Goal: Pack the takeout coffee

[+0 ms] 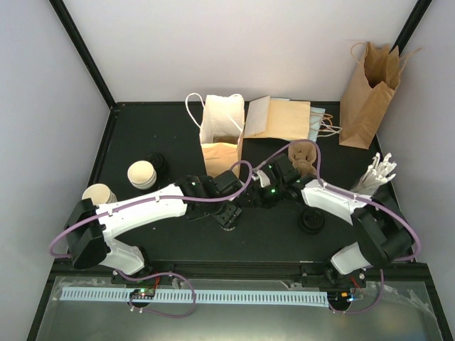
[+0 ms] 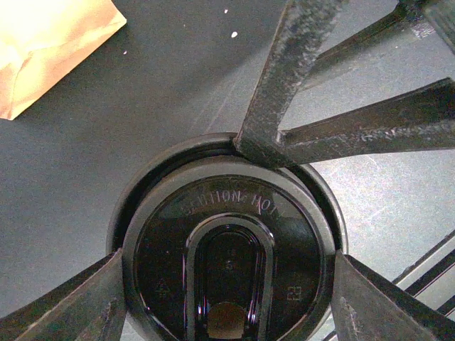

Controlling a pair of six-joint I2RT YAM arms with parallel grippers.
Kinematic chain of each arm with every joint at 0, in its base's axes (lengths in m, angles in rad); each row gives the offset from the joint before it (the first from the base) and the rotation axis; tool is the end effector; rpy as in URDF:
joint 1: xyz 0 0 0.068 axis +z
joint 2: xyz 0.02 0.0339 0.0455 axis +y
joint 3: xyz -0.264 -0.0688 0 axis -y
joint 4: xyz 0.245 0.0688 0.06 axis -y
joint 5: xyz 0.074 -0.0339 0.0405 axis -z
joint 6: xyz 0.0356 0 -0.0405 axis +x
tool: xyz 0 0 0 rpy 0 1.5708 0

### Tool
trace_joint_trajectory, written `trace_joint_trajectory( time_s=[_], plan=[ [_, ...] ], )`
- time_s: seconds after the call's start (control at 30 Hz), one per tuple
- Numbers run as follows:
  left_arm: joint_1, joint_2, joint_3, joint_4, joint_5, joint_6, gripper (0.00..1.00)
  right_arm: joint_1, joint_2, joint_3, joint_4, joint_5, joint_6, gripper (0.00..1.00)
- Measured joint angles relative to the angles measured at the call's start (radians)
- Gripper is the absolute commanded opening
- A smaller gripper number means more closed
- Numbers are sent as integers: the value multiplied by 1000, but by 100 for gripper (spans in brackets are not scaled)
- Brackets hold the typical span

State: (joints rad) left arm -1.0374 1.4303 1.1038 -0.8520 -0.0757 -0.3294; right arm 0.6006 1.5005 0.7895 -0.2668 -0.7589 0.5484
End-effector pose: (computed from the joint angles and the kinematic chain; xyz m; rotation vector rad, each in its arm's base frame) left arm 0.1428 -0.2365 0.2520 0.9434 2.6130 -0.2670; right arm 0.2188 0.1796 0.1796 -0.4037 2.7201 1.3670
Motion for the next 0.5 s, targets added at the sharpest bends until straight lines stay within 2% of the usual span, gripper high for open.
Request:
trace_joint_trajectory(
  time_s=[0.23, 0.5],
  plan=[
    [-6, 1, 0, 14, -1, -46, 54, 27, -159, -50, -34, 179, 1, 62],
    [-6, 14, 15, 7, -12, -129, 55, 48, -328, -179, -3, 196, 62, 62]
  ],
)
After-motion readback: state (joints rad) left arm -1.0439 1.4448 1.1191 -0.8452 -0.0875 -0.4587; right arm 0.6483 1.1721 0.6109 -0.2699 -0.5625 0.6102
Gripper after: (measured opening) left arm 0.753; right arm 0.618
